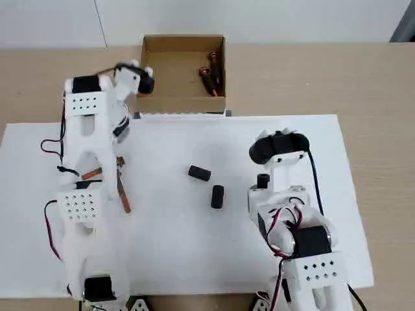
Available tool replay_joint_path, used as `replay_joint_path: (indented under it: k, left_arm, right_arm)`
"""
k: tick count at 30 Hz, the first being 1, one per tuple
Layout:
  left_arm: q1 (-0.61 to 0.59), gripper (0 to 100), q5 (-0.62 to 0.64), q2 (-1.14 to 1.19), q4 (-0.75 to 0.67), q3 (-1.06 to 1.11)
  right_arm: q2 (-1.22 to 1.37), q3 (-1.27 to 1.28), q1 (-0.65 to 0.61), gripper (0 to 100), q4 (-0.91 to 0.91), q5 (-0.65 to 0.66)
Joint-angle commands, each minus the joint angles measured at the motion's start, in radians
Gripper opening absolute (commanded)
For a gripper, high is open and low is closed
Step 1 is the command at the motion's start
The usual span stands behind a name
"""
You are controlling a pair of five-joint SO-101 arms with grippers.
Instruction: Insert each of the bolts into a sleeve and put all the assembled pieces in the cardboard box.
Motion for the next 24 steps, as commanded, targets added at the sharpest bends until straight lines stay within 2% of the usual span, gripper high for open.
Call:
replay_joint_path:
  k: [1, 6, 10, 14, 20, 24]
  left_arm:
    - [0.021, 0, 0.044, -0.114, 0.029, -0.053]
    - [0.075, 0, 0.064, -0.324, 0.029, 0.051]
    - [0.115, 0, 0.064, -0.494, 0.028, 0.214]
    - [0.129, 0, 0.064, -0.661, 0.028, 0.338]
    - [0.129, 0, 0.066, -0.879, 0.026, 0.518]
    - [0.146, 0, 0.143, -1.049, 0.026, 0.644]
  right_arm:
    - [-0.016, -0.086, 0.001, 0.3, -0.015, -0.003]
    - [-0.016, -0.115, -0.001, 0.3, -0.01, 0.0]
    - [-0.016, -0.187, -0.001, 0.3, 0.104, 0.0]
    - [-0.016, -0.222, 0.007, 0.3, 0.199, 0.0]
    - [-0.018, -0.232, 0.002, 0.3, 0.236, 0.0]
    - [-0.105, -0.229, 0.001, 0.3, 0.237, -0.002]
